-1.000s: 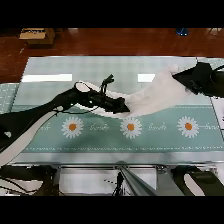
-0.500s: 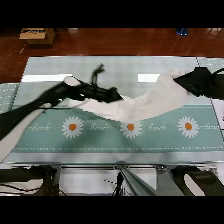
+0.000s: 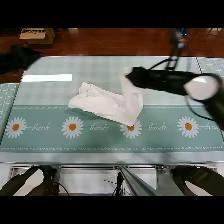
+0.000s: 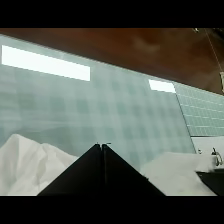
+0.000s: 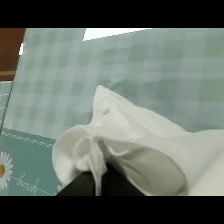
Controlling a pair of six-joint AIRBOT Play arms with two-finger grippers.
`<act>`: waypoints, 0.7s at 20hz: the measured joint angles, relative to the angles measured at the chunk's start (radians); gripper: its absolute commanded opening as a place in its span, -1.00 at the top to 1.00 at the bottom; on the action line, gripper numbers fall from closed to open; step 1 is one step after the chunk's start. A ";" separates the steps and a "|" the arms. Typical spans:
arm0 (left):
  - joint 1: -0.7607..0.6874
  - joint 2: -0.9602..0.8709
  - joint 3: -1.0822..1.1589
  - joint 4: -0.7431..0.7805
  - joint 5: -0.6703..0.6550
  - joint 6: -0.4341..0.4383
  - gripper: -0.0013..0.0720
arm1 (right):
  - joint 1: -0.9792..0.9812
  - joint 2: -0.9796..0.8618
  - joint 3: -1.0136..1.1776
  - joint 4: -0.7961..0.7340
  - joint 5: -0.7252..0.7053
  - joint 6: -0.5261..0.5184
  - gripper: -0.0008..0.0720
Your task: Fold the shirts.
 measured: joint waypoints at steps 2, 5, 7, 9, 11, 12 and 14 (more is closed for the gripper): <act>0.062 0.052 0.000 0.005 -0.049 -0.004 0.91 | 0.088 -0.119 0.000 0.048 -0.166 0.002 0.92; 0.090 0.092 0.000 0.008 -0.097 -0.004 0.91 | 0.193 -0.264 0.000 0.139 -0.392 0.010 0.92; 0.095 0.103 0.000 0.010 -0.108 -0.004 0.91 | 0.241 -0.323 0.000 0.191 -0.492 0.012 0.92; 0.098 0.108 -0.005 0.011 -0.122 -0.007 0.91 | 0.276 -0.355 0.000 0.222 -0.568 0.014 0.92; 0.099 0.111 -0.020 0.011 -0.123 -0.006 0.91 | 0.299 -0.373 0.016 0.240 -0.621 0.022 0.92; 0.100 0.111 -0.032 0.011 -0.124 -0.006 0.91 | 0.306 -0.379 0.031 0.242 -0.636 0.025 0.92; 0.100 0.113 -0.063 0.011 -0.126 -0.006 0.91 | 0.317 -0.396 0.076 0.240 -0.657 0.028 0.67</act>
